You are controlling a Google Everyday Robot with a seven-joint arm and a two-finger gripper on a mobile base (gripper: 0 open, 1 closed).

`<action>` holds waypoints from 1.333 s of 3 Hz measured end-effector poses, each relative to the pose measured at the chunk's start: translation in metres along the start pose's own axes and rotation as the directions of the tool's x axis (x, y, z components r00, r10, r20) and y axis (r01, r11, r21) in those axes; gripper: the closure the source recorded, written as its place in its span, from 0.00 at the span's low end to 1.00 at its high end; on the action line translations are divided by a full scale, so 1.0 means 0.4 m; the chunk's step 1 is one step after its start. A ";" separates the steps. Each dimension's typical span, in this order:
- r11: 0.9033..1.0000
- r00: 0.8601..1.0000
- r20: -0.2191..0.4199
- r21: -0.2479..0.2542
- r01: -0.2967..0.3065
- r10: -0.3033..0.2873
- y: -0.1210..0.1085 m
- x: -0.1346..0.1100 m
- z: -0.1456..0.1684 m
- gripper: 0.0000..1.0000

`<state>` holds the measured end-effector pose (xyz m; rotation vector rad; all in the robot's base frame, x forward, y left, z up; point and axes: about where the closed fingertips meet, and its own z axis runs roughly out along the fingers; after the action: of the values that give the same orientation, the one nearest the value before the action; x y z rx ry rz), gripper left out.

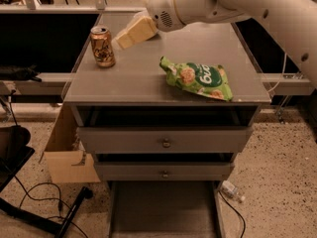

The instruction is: Place orange can into bottom drawer

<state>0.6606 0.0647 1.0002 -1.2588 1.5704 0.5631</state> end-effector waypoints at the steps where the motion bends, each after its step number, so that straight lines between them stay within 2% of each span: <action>1: 1.000 1.000 -0.002 0.002 0.012 -0.012 -0.087 0.068 0.151 0.00; 2: 1.000 1.000 0.009 -0.007 0.014 -0.014 -0.143 0.086 0.238 0.00; 3: 0.997 0.998 0.035 -0.056 -0.043 0.045 -0.143 0.127 0.348 0.00; 4: 0.993 0.995 0.050 -0.087 -0.079 0.083 -0.126 0.144 0.401 0.00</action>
Offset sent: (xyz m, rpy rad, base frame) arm 0.1354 0.0588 -0.0693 0.0105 -0.0204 0.0180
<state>0.7749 0.1543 0.8976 -1.2372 1.5719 0.7167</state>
